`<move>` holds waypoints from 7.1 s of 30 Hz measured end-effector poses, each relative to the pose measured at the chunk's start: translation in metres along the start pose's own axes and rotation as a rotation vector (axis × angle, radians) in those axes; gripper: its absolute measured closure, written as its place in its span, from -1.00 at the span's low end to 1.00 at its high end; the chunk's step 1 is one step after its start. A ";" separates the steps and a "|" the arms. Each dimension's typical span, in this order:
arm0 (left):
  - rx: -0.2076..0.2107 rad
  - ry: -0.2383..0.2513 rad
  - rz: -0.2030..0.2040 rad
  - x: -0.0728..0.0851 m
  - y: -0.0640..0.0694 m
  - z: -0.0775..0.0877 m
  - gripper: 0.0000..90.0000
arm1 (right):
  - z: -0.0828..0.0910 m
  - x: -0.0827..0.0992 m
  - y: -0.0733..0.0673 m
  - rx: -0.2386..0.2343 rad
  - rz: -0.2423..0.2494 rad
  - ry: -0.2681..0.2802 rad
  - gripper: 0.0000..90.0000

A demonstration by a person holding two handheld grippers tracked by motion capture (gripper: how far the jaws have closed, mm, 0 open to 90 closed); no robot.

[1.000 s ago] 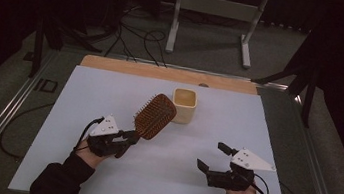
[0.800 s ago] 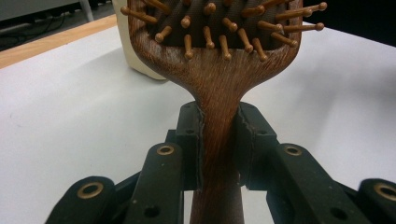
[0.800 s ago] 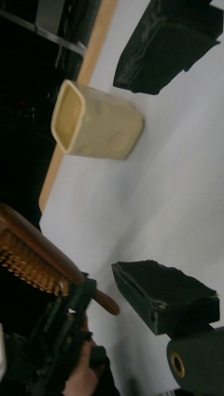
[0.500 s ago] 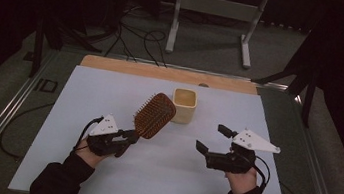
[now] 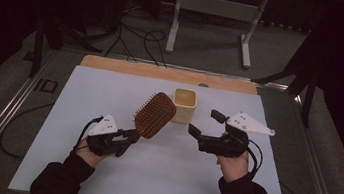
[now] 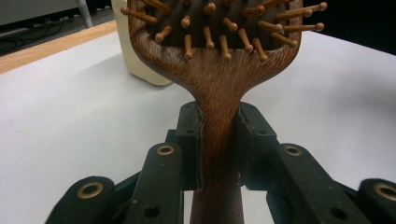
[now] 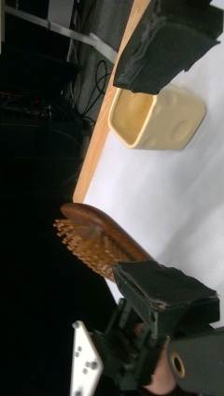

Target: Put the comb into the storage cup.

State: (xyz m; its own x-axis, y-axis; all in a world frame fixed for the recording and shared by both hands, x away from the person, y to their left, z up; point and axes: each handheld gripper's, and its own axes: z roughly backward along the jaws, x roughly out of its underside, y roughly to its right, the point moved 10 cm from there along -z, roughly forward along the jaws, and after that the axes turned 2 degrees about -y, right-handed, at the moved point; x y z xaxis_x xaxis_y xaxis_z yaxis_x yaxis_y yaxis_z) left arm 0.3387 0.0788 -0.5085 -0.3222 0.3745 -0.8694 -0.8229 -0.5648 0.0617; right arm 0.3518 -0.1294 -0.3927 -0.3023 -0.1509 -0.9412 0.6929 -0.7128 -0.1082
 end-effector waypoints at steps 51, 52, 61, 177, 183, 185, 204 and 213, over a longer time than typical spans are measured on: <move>0.007 0.023 -0.033 -0.004 0.008 -0.006 0.64 | -0.090 0.010 -0.051 -0.209 -0.352 -0.110 -0.34; 0.002 0.025 -0.037 -0.004 0.008 -0.006 0.64 | -0.090 0.011 -0.052 -0.214 -0.354 -0.114 -0.28; 0.006 0.022 -0.031 -0.003 0.008 -0.010 0.64 | -0.090 0.013 -0.047 -0.215 -0.414 -0.123 0.00; -0.089 0.004 0.067 0.053 -0.025 0.051 -1.00 | -0.041 -0.134 0.093 0.094 -0.197 0.056 0.21; -0.089 0.004 0.061 0.053 -0.024 0.051 -1.00 | -0.053 -0.123 0.101 0.102 -0.200 0.048 0.21; -0.090 0.005 0.061 0.053 -0.024 0.051 -1.00 | -0.057 -0.119 0.104 0.111 -0.202 0.045 0.21; -0.090 0.010 0.047 0.053 -0.023 0.051 -1.00 | -0.085 -0.070 0.120 0.121 -0.244 -0.034 0.20; -0.086 0.011 0.042 0.052 -0.022 0.051 -1.00 | -0.093 -0.054 0.122 0.117 -0.262 -0.053 0.20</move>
State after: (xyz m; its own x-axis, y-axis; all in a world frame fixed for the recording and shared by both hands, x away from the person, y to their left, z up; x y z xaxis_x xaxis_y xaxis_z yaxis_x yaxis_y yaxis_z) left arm 0.3158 0.1480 -0.5299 -0.3499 0.3411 -0.8725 -0.7653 -0.6412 0.0562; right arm 0.5138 -0.1448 -0.3849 -0.4968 0.0152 -0.8677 0.5075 -0.8060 -0.3047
